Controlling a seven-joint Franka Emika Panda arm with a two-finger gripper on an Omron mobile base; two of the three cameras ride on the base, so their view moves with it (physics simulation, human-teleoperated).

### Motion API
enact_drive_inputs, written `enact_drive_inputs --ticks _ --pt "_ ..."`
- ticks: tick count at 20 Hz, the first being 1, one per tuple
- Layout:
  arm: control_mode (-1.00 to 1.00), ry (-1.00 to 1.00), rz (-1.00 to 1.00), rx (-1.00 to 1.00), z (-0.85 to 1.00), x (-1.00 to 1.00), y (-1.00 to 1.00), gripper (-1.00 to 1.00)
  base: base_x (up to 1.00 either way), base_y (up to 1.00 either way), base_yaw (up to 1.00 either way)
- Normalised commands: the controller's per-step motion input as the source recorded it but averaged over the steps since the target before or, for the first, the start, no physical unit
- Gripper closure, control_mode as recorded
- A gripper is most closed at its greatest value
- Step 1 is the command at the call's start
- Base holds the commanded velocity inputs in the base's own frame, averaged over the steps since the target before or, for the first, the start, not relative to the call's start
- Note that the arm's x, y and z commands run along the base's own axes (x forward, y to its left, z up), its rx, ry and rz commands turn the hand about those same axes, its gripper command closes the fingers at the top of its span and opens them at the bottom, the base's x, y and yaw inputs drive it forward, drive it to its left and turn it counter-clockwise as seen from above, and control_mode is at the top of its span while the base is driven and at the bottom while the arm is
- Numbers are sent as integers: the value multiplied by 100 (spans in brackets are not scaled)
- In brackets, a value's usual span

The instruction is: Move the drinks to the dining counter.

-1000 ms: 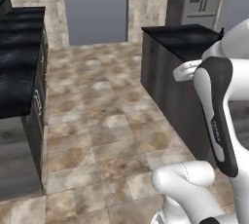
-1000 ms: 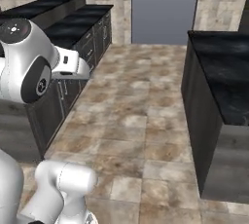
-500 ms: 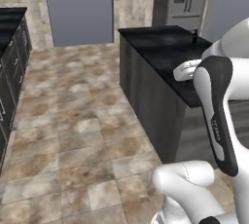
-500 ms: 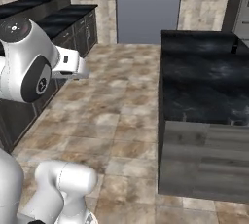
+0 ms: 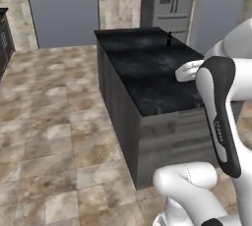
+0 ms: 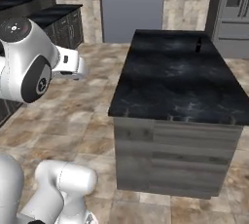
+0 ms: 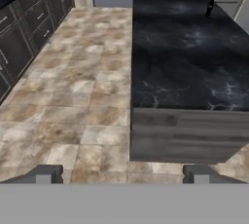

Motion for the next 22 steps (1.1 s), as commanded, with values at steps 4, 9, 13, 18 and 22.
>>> enact_drive_inputs --ticks 4,9,13,18,22 --pt "100 0 0 0 0 0 0 -100 1 -100 0" --pt "100 0 0 0 0 0 0 -100 24 -100 0" --pt "100 0 0 0 0 0 0 -100 34 -100 0" --pt "100 0 0 0 0 0 0 -100 18 -100 0" --pt "100 0 0 0 0 0 0 -100 2 -100 28"
